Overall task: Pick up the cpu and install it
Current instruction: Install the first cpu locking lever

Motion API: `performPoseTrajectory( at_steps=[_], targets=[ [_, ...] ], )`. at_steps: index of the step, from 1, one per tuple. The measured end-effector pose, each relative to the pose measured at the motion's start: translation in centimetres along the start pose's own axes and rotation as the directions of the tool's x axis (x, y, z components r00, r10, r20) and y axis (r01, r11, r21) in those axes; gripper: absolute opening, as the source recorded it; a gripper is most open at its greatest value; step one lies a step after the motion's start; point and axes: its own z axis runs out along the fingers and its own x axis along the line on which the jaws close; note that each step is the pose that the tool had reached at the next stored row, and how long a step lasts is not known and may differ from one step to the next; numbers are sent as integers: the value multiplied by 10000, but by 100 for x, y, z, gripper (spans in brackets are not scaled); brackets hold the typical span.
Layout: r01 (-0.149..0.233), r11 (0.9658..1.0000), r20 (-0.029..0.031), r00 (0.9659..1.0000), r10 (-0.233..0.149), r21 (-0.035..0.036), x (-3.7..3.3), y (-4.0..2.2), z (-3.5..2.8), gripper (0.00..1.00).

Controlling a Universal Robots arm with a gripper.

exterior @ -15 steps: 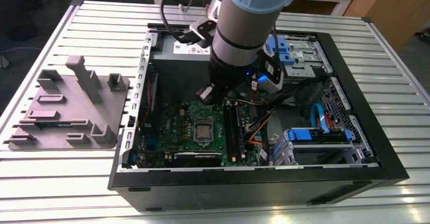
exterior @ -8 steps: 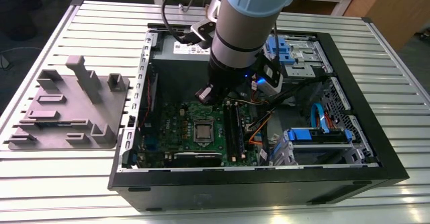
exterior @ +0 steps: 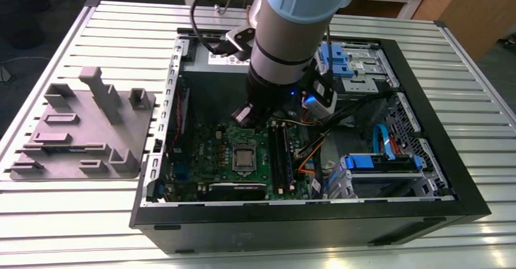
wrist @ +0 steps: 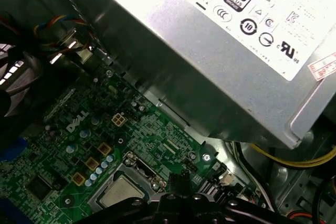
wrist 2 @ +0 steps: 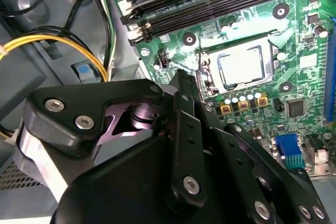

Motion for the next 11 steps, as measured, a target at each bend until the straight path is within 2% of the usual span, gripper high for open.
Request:
performPoseTrajectory(
  at_steps=[11],
  targets=[
    [-160, 9998, -64, 9998, 161, 112, 63, -73, 11, 10]
  ],
)
